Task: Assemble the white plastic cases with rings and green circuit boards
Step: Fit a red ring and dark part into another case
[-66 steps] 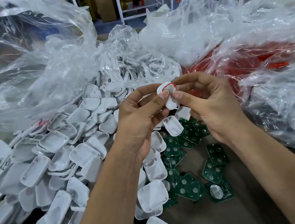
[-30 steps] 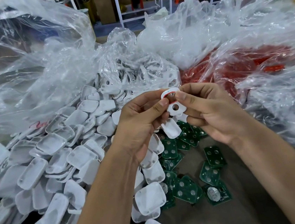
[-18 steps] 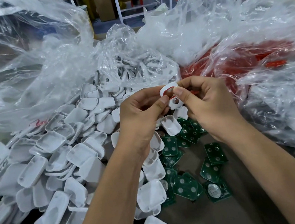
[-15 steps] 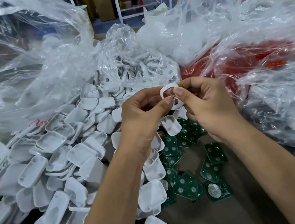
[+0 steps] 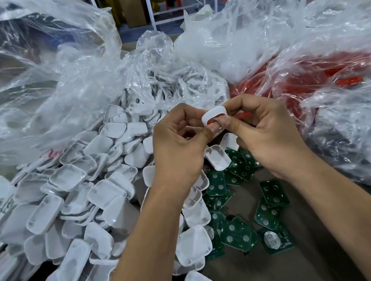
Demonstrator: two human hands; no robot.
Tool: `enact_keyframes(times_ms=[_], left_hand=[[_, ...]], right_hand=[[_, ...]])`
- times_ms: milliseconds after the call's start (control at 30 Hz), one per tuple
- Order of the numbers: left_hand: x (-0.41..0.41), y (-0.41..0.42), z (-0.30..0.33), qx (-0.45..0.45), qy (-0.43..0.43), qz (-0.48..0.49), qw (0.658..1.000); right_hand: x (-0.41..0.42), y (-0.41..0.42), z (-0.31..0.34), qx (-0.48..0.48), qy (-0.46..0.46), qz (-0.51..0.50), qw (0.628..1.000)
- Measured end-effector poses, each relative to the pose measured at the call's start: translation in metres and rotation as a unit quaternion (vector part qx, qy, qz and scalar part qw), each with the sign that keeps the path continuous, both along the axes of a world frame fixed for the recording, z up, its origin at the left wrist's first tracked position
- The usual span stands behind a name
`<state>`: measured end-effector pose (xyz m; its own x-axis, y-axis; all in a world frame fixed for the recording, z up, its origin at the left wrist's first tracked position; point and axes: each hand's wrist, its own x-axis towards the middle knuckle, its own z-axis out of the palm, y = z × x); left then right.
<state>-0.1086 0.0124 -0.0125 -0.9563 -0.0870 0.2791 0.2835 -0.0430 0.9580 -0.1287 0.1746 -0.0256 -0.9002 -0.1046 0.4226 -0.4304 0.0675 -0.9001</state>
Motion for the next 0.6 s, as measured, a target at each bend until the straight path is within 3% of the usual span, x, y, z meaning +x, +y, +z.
enact_keyframes(times_ms=[333,600], left_hand=[[0.0012,-0.0078,-0.0004,-0.014,-0.023,-0.019,0.999],[0.0014,-0.0048,0.0031,0.022,-0.086,-0.008,0.996]], right_hand=[[0.0012,-0.0013,-0.0012,0.004,-0.006,0.016,1.0],[0.0002,0.0026,0.0022,-0.084,-0.171,0.074,0.979]])
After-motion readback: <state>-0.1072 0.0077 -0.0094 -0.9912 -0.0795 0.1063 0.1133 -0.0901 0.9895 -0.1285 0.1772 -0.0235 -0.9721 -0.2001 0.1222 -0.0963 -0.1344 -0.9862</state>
